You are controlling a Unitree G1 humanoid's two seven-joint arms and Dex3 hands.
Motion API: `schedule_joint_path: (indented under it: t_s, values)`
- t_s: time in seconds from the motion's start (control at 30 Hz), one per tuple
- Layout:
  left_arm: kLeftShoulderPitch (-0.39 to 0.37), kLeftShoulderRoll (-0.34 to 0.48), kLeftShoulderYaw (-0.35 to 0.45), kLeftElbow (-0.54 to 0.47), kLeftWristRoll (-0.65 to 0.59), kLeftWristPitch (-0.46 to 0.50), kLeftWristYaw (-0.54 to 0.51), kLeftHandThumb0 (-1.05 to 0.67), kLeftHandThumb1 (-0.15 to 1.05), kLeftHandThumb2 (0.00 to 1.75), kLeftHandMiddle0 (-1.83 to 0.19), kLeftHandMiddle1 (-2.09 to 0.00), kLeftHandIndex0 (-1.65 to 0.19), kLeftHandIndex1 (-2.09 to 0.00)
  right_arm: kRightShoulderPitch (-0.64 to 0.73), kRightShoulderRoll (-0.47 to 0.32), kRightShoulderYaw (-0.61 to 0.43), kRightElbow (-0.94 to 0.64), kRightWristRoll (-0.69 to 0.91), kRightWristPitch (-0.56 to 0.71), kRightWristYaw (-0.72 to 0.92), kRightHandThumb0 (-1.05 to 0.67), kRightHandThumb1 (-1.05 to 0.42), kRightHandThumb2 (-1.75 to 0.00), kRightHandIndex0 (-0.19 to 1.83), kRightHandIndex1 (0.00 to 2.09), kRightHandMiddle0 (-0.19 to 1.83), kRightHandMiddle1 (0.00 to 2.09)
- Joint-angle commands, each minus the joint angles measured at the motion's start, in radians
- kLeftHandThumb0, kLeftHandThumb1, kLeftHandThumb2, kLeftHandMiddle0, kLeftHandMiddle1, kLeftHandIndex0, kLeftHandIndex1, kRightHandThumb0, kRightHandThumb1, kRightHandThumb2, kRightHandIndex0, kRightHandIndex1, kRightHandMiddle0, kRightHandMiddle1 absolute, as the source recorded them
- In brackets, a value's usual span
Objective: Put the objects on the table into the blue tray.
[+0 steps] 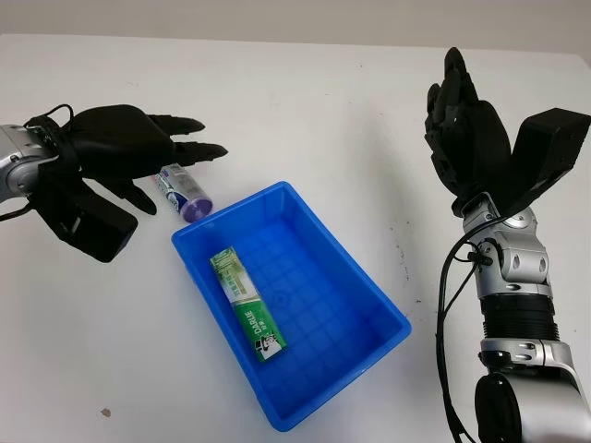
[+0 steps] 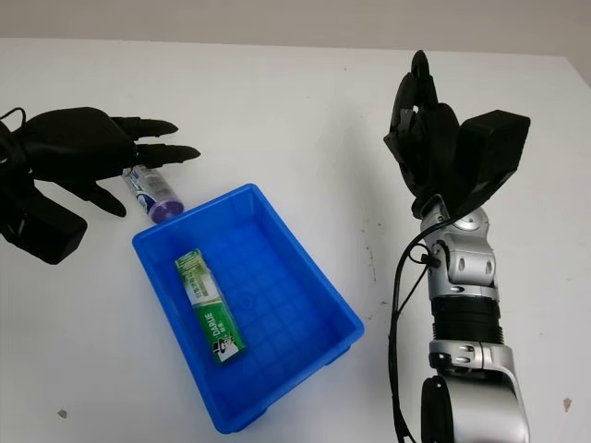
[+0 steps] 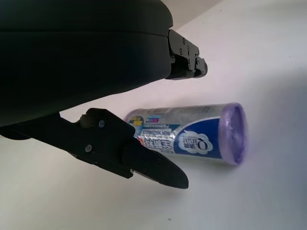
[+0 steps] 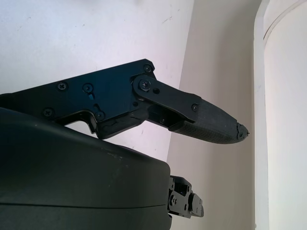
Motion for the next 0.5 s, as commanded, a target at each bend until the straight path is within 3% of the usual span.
schedule_joint_path:
  t_s: [0.0,0.07,0.1,0.13,0.17,0.23,0.3,0.37,0.47]
  values:
    - [-0.01,0.023,-0.079,-0.033,0.118,0.003,0.113,-0.32,1.0,0.08,-0.37,-0.14,-0.33,-0.19,0.012,-0.006,-0.011,-0.028,0.007,-0.008,0.003,-0.73,-1.05,-0.8,-0.19,0.0,-0.19,0.0]
    - [-0.03,0.042,-0.201,-0.079,0.331,0.065,0.361,-0.11,1.01,0.07,-0.52,-0.28,-0.43,-0.4,0.015,-0.005,-0.011,-0.032,0.011,-0.005,0.006,-0.73,-1.05,-0.81,-0.19,0.0,-0.19,0.0]
    - [-0.035,0.045,-0.248,-0.086,0.411,0.103,0.478,-0.07,1.0,0.06,-0.44,-0.84,-0.34,-0.85,0.017,-0.004,-0.012,-0.035,0.014,-0.004,0.006,-0.74,-1.05,-0.81,-0.19,0.0,-0.19,0.0]
    - [-0.04,0.043,-0.28,-0.08,0.462,0.129,0.561,-0.08,1.01,0.06,-0.4,-1.58,-0.19,-1.57,0.018,-0.003,-0.013,-0.036,0.015,-0.004,0.006,-0.74,-1.05,-0.8,-0.19,0.0,-0.19,0.0]
    - [-0.044,0.038,-0.306,-0.066,0.502,0.16,0.634,-0.09,1.02,0.06,-0.43,-1.83,-0.15,-1.83,0.018,-0.003,-0.013,-0.038,0.016,-0.001,0.005,-0.74,-1.05,-0.8,-0.19,0.0,-0.19,0.0]
    - [-0.051,0.024,-0.339,-0.029,0.544,0.209,0.717,-0.21,1.04,0.11,-0.68,-2.03,-0.2,-2.02,0.019,-0.004,-0.012,-0.034,0.017,-0.002,0.008,-0.74,-1.05,-0.8,-0.19,0.0,-0.19,0.0]
    - [-0.067,0.013,-0.356,0.0,0.549,0.218,0.723,-0.42,1.05,0.37,-0.81,-2.08,-0.25,-2.08,0.018,-0.004,-0.012,-0.032,0.019,-0.001,0.011,-0.74,-1.05,-0.8,-0.19,0.0,-0.19,0.0]
    - [-0.078,0.006,-0.367,0.016,0.542,0.218,0.727,-0.49,1.05,0.54,-0.88,-2.09,-0.36,-2.09,0.017,-0.005,-0.009,-0.032,0.014,0.002,0.007,-0.74,-1.05,-0.8,-0.19,0.0,-0.19,0.0]
    - [-0.08,0.0,-0.356,0.032,0.499,0.21,0.72,-0.52,1.05,0.6,-1.0,-2.09,-0.49,-2.09,0.015,-0.004,-0.009,-0.026,0.015,0.004,0.007,-0.73,-1.05,-0.79,-0.19,0.0,-0.19,0.0]
